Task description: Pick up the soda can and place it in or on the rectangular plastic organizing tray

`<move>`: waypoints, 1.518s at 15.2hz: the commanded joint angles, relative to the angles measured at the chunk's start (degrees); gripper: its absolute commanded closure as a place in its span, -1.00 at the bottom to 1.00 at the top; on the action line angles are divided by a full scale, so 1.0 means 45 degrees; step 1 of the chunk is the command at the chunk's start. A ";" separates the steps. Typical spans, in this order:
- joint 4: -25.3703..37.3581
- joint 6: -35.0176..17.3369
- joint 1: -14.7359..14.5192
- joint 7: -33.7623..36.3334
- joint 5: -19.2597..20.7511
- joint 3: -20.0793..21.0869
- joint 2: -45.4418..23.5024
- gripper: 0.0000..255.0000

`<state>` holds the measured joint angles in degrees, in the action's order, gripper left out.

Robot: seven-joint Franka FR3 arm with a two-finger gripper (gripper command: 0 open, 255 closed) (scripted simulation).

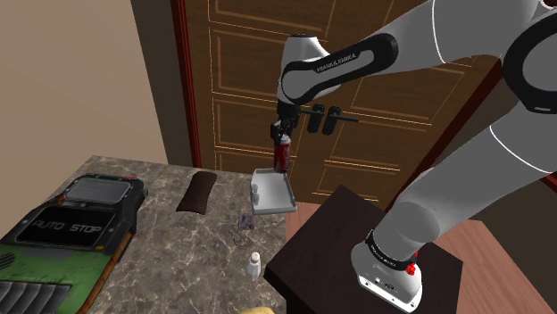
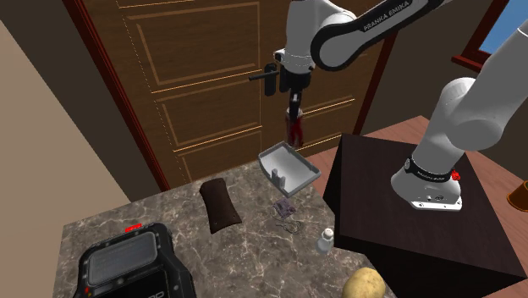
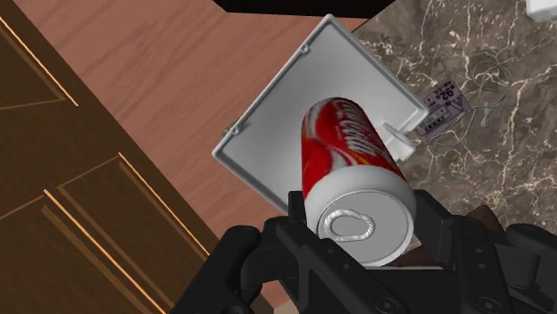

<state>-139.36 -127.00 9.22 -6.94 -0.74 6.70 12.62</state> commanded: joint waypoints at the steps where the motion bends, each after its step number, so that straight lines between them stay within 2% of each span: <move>1: -0.0185 -0.0366 0.0015 -0.0009 0.0023 -0.0005 -0.0168 1.00; 17: -0.1219 -0.3431 0.0075 0.0281 0.0365 0.0068 -0.2214 1.00; 23: -0.1219 -0.3431 0.0074 0.0281 0.0365 0.0068 -0.2214 1.00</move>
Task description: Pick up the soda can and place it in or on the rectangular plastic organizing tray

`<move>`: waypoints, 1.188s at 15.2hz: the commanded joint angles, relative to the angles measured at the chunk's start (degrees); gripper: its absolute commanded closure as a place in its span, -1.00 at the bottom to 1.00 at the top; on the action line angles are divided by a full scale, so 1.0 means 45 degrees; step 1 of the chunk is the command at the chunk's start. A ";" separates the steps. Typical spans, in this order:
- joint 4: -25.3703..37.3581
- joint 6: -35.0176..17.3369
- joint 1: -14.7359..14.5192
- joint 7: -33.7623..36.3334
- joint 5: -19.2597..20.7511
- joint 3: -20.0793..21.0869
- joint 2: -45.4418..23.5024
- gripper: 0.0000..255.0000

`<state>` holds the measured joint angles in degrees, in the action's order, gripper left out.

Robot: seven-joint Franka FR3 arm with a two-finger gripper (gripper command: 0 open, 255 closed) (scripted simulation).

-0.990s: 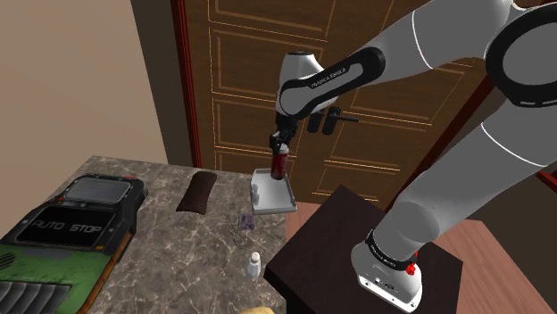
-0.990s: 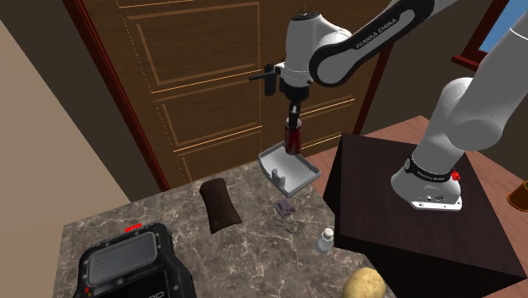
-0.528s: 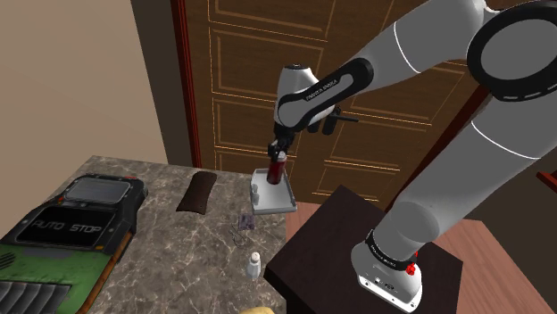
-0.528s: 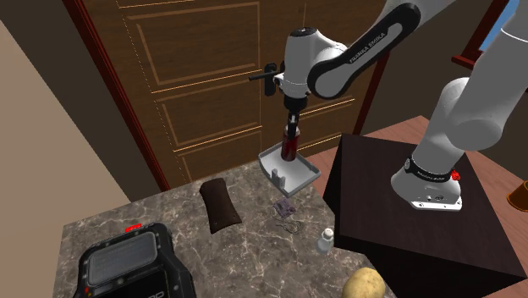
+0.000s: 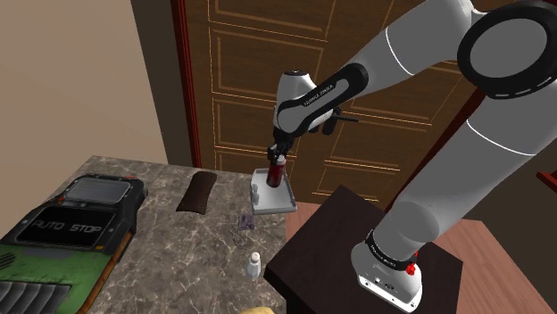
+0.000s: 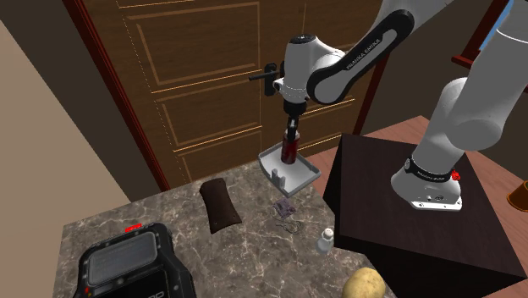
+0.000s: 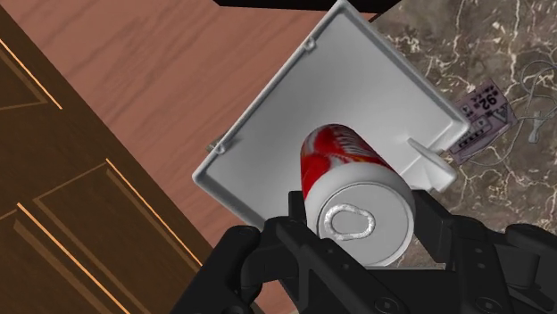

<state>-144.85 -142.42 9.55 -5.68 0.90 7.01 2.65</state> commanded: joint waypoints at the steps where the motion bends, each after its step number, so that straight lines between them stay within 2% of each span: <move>1: 0.0001 -0.0005 0.0001 -0.0001 0.0000 -0.0001 0.0001 1.00; 2: 0.0001 -0.0005 0.0001 -0.0001 0.0000 -0.0001 0.0001 1.00; 3: 0.0000 -0.0005 0.0000 0.0000 0.0000 0.0000 0.0001 -1.00; 8: 0.0000 -0.0005 0.0000 0.0000 0.0000 0.0000 0.0002 -1.00; 12: 0.0502 0.1791 -0.0043 -0.0181 -0.0247 -0.0018 0.1305 -1.00; 18: 0.0502 0.1791 -0.0044 -0.0181 -0.0246 -0.0020 0.1305 -1.00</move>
<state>-142.61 -134.40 9.35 -6.48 -0.21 6.92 8.52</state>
